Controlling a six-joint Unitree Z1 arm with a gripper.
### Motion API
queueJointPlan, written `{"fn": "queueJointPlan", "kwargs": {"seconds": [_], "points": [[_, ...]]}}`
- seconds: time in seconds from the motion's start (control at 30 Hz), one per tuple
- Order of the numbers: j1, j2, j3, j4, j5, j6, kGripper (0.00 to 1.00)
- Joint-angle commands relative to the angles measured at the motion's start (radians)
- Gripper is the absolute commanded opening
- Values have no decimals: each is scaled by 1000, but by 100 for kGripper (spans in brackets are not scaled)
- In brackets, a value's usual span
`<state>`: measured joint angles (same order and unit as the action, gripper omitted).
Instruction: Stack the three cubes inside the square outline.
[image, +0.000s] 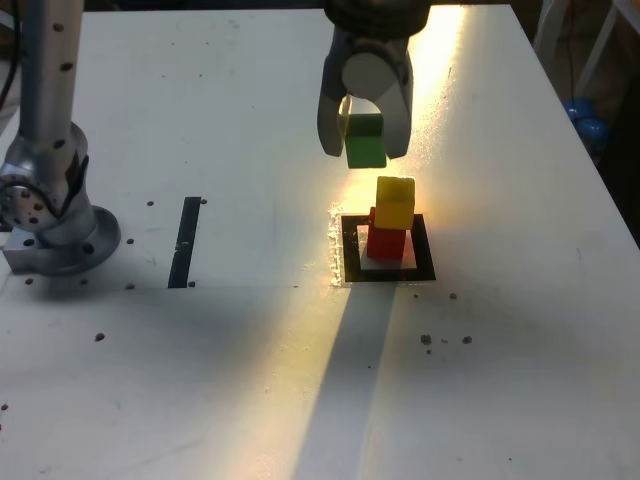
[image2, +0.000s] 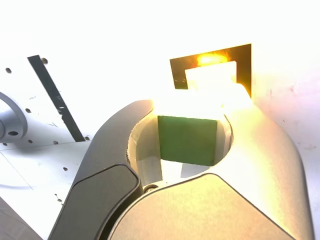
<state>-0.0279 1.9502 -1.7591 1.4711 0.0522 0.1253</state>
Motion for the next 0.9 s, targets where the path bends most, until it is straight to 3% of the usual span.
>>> {"fn": "queueJointPlan", "kwargs": {"seconds": [0.0, 0.53, 0.57, 0.77, 0.87], "points": [[-15, 19, -26, 7, -2, -5, 33], [-48, 81, -79, 2, -6, -15, 36], [-49, 81, -79, 1, -6, -14, 41], [-49, 79, -68, -5, -13, -10, 96], [-50, 77, -64, -8, -16, -9, 100]]}}
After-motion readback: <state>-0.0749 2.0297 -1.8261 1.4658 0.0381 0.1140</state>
